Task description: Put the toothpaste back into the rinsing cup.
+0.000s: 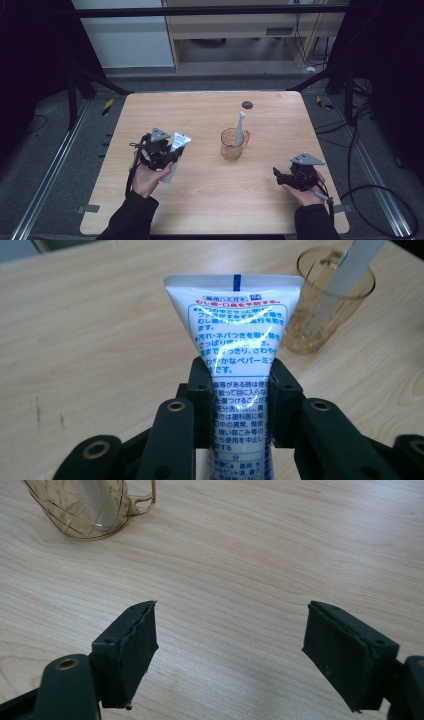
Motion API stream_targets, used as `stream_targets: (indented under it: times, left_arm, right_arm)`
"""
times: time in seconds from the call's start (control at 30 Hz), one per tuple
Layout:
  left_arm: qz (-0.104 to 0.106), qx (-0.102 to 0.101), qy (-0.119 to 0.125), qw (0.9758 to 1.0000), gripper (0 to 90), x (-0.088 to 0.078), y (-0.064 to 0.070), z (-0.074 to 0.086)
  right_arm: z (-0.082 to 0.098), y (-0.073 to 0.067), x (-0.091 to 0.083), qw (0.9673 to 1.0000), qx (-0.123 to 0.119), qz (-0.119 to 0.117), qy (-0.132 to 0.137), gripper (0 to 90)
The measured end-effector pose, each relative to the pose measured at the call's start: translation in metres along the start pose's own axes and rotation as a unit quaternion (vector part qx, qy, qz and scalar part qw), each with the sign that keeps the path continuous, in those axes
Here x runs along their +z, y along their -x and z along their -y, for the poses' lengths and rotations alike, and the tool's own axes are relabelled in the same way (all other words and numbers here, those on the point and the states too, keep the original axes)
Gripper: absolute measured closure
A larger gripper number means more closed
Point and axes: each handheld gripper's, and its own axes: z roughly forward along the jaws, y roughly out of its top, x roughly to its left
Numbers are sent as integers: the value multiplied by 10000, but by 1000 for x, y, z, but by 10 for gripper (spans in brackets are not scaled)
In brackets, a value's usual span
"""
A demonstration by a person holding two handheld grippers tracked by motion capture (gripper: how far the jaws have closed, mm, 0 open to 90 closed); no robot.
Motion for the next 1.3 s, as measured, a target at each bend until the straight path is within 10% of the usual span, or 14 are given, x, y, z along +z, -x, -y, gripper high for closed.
stream_targets:
  times: [0.8,1.3]
  left_arm:
    - [77,2,1383,9904,691,33,26,-50]
    - [194,47,1827,9830,691,50,44,-71]
  right_arm:
    - [2,0,4,10000,-61,-13,44,202]
    - [2,1,4,9999,-60,-31,105,198]
